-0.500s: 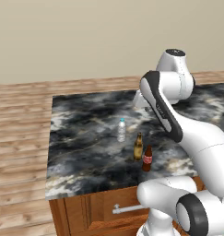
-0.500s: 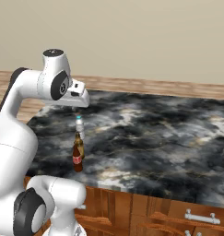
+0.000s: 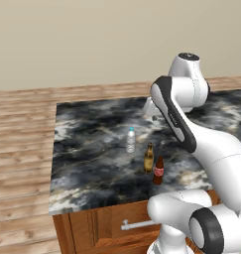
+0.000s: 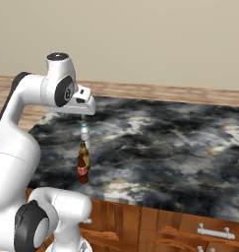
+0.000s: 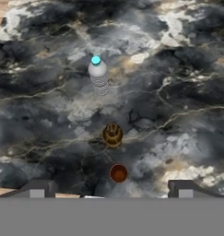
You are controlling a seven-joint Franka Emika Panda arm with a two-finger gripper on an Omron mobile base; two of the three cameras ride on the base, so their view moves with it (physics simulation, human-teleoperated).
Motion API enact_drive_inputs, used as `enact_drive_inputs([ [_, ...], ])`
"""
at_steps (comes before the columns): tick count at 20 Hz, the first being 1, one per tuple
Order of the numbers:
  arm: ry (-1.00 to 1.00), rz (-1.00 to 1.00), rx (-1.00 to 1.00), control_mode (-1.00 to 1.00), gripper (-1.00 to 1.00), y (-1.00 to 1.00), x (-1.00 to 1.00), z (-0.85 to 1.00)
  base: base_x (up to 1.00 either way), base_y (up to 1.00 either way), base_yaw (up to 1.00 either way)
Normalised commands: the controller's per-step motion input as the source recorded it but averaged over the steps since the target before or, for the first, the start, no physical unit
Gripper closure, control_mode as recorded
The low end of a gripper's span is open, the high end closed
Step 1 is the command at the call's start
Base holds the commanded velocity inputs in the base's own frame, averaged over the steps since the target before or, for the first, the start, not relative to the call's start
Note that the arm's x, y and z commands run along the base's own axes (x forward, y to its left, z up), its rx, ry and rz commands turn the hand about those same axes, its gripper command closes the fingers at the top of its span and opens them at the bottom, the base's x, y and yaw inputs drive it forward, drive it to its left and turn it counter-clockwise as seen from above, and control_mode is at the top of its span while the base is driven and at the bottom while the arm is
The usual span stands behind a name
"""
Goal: Pick the bottled drink, beer, bottled water from the counter and place them in the open cabinet.
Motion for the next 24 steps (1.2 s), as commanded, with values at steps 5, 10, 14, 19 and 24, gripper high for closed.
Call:
enact_drive_inputs([
  [5, -0.07, 0.08, 0.01, -1.00, -1.00, -0.17, 0.00, -0.15, 0.00, 0.00, 0.00],
  [10, -0.12, 0.12, 0.04, -1.00, -1.00, -0.26, -0.06, -0.25, 0.00, 0.00, 0.00],
  [14, -0.12, 0.16, 0.03, -1.00, -1.00, -0.23, -0.14, -0.22, 0.00, 0.00, 0.00],
  [19, -0.08, 0.23, 0.01, -1.00, -1.00, -0.20, -0.20, -0.21, 0.00, 0.00, 0.00],
  [24, -0.08, 0.30, 0.05, -1.00, -1.00, -0.39, -0.16, -0.28, 0.00, 0.00, 0.00],
])
